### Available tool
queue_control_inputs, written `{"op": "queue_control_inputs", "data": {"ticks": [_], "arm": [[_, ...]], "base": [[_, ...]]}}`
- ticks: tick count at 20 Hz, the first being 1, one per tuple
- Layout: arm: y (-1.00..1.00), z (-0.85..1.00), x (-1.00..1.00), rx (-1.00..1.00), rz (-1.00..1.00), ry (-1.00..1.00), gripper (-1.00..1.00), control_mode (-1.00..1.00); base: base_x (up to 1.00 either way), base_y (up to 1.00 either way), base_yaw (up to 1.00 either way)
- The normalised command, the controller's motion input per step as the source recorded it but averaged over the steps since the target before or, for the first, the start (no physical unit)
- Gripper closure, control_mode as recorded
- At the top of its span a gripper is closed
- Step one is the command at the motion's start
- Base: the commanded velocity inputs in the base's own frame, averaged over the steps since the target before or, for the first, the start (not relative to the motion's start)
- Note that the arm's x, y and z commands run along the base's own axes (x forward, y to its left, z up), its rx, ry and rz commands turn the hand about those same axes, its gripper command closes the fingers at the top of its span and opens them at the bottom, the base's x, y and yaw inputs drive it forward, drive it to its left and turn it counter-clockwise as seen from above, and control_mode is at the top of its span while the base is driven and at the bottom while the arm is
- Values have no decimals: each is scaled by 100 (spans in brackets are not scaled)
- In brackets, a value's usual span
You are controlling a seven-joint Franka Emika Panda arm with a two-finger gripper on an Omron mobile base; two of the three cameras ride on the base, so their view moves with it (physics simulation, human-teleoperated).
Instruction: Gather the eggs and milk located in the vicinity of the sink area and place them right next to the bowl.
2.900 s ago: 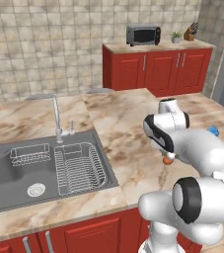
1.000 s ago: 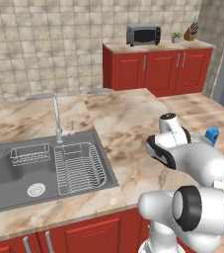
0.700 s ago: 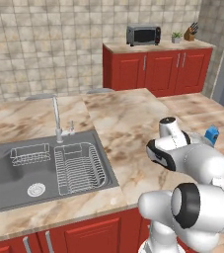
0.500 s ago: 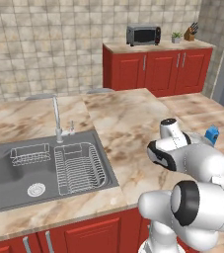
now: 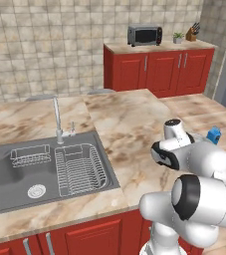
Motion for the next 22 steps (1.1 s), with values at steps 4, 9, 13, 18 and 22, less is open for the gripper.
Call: {"op": "queue_control_inputs", "data": {"ticks": [4,9,13,18,22], "arm": [[0,-10,0,0,0,0,100,-100],[-2,-7,15,0,0,0,100,-100],[-2,-6,7,0,0,0,100,-100],[-4,-2,0,0,0,0,100,-100],[-6,-12,1,0,0,0,100,-100]], "base": [[0,0,0],[0,0,0],[0,0,0],[0,0,0],[0,0,0]]}}
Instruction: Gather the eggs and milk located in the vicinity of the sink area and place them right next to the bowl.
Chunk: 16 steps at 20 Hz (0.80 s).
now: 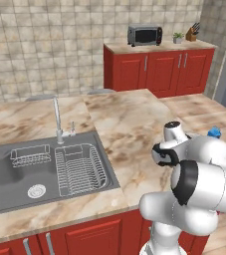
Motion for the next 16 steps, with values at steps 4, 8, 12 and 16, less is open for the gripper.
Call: {"op": "queue_control_inputs", "data": {"ticks": [4,8,12,16], "arm": [[-12,-16,1,0,0,0,100,-100],[-13,-8,2,0,0,0,100,-100],[-5,-3,1,0,0,0,100,-100],[-2,-1,3,0,0,0,100,-100]], "base": [[0,0,0],[0,0,0],[0,0,0],[0,0,0]]}}
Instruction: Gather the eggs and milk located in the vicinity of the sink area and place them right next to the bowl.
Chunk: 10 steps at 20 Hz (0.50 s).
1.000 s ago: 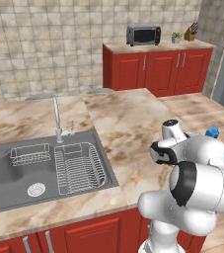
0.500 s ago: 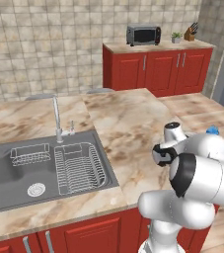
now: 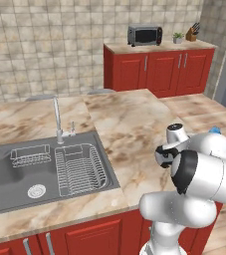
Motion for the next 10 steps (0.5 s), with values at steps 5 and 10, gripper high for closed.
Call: {"op": "queue_control_inputs", "data": {"ticks": [5,10], "arm": [[0,0,0,0,0,0,-100,-100],[0,0,0,0,0,0,-100,-100]], "base": [[0,0,0],[0,0,0]]}}
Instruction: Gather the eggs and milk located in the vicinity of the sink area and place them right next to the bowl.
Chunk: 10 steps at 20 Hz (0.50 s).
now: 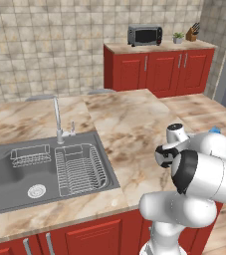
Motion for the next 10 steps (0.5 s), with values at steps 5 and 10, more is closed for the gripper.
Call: {"op": "queue_control_inputs", "data": {"ticks": [5,10], "arm": [[0,0,0,0,0,0,-100,-100],[4,18,0,0,0,0,-100,-100]], "base": [[0,0,0],[0,0,0]]}}
